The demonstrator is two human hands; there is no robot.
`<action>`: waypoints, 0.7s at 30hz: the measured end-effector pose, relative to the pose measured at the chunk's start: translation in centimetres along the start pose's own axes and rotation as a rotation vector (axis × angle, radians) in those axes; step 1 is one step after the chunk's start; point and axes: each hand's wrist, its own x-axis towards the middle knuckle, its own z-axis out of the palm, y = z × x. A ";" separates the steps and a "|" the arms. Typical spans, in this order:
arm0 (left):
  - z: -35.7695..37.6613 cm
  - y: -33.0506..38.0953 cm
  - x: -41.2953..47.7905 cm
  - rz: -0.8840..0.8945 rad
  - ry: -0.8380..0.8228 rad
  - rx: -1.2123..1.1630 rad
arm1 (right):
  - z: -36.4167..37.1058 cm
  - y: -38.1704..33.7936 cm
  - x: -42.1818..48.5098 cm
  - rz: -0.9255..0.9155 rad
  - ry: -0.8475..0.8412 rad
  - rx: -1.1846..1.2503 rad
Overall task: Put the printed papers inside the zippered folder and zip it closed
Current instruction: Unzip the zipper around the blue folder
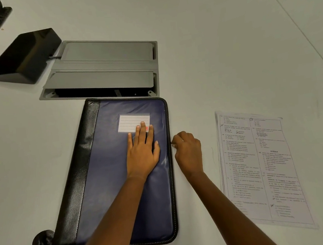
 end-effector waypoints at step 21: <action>-0.7 3.4 -3.3 -0.056 -0.211 0.017 | -0.8 -0.1 0.3 0.027 -0.159 -0.058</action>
